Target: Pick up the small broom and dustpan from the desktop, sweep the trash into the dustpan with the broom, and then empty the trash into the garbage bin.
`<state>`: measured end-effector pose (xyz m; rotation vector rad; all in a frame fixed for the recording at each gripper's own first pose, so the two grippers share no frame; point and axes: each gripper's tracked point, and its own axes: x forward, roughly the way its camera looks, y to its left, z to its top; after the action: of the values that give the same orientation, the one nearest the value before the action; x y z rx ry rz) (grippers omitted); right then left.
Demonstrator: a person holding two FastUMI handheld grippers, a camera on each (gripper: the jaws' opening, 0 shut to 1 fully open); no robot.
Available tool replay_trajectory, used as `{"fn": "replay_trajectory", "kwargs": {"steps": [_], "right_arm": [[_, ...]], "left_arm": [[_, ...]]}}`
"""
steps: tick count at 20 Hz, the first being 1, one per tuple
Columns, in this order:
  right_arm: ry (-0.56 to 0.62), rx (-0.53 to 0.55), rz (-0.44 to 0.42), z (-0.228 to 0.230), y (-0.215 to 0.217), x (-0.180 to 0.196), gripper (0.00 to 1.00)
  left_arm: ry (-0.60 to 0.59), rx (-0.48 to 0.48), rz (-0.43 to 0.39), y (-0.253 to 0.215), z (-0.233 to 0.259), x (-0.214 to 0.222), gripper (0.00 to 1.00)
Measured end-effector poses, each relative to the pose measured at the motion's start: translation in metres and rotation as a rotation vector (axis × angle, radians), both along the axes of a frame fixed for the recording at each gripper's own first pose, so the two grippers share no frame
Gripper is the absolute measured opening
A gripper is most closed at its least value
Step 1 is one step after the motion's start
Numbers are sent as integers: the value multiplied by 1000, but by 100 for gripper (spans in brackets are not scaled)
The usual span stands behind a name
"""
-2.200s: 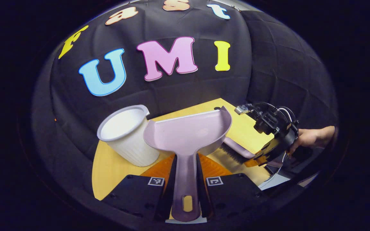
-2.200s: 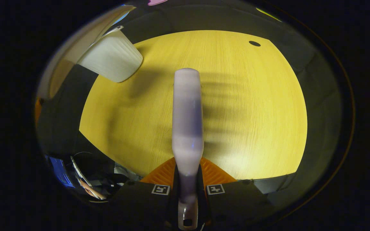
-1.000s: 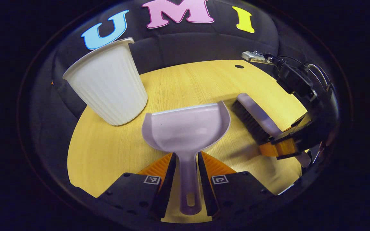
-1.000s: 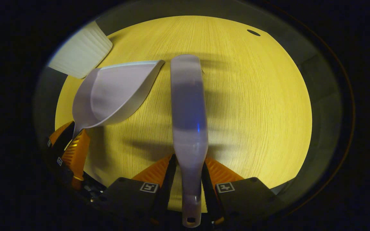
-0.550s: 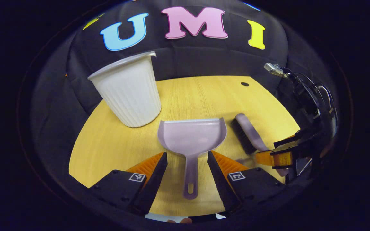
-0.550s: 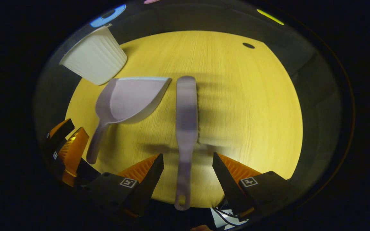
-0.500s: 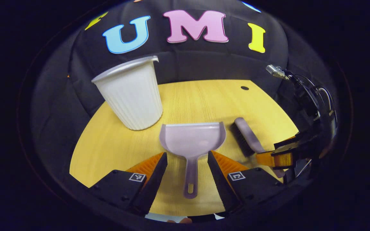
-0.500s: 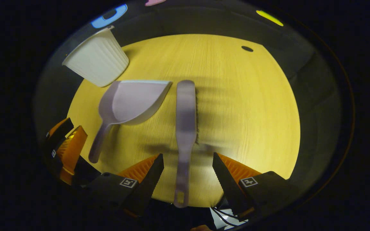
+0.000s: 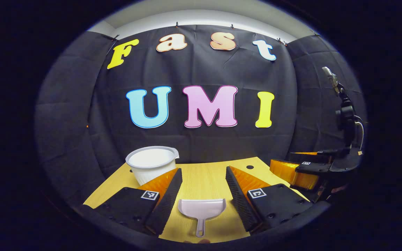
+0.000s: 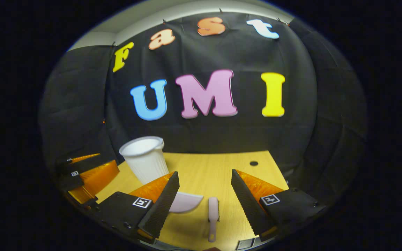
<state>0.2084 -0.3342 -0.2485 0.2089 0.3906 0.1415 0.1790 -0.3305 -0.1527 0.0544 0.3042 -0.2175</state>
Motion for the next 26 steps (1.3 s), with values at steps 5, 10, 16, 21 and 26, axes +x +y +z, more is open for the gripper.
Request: {"fn": "replay_trajectory", "kwargs": {"steps": [5,10,16,21,26], "right_arm": [[-90,-60,-58,16,-7,-4,98],[-197,-133,-110,55,-1,-41,97],[-177,-185,-136,51,-1,-67,97],[-139,-196,-144,44,-3,-79,95],[-125,-198,-148,40,0,-86,95]], "left_arm": [[-116,-64,-2,18,38,-19,75],[-116,-82,67,45,30,-47,74],[-126,-90,51,68,30,-77,74],[-115,-108,31,64,26,-85,74],[-129,-67,7,62,25,-89,74]]}}
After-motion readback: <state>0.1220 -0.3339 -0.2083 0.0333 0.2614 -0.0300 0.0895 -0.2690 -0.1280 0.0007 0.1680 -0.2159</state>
